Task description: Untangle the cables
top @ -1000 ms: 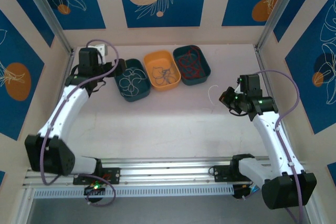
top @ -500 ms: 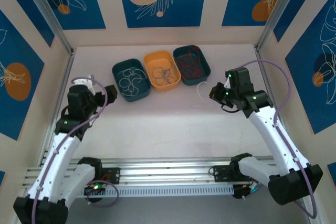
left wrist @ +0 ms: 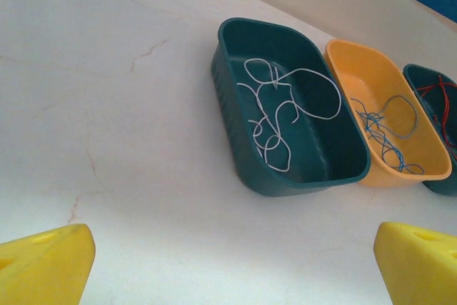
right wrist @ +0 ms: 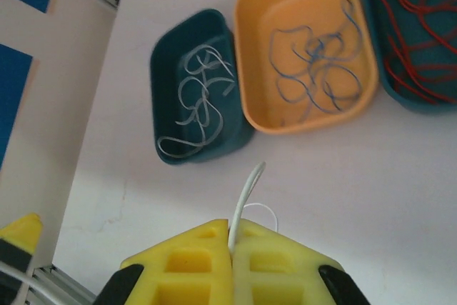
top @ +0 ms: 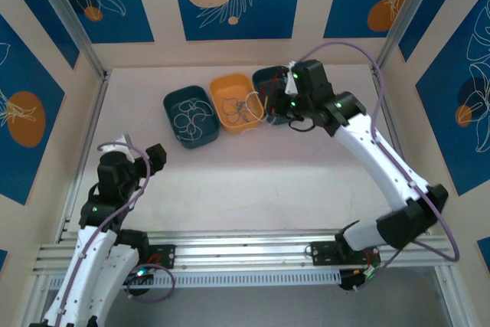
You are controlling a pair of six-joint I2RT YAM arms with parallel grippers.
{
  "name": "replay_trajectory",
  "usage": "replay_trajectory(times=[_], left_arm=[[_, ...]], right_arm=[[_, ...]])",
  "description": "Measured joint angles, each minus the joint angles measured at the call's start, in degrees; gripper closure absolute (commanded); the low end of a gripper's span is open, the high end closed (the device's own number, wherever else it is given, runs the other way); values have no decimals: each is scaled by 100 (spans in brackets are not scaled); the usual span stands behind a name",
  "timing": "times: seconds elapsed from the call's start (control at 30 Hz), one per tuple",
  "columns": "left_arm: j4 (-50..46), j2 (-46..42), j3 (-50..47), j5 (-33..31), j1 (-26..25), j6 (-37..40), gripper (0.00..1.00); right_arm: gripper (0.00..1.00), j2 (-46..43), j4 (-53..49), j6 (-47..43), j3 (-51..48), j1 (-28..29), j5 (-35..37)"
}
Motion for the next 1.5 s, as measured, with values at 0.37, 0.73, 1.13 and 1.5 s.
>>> replay_trajectory(times=[0.37,0.73,1.13,1.5], left_arm=[[-155,-63,-20,-4,0,-118,0],[-214,-61,-20,-4,0,-101,0],[-304,-59,-20,-4,0,42,0],[-345,57,31,-44,0,57,0]], right_arm=[[100,3178,101,-734,3101,542,-4],[90,5932,-184,-1200,6076,960,22],[71,6253,-136,-1532,6024,1073,109],[53,6216,-319,-1681,5995,1071,236]])
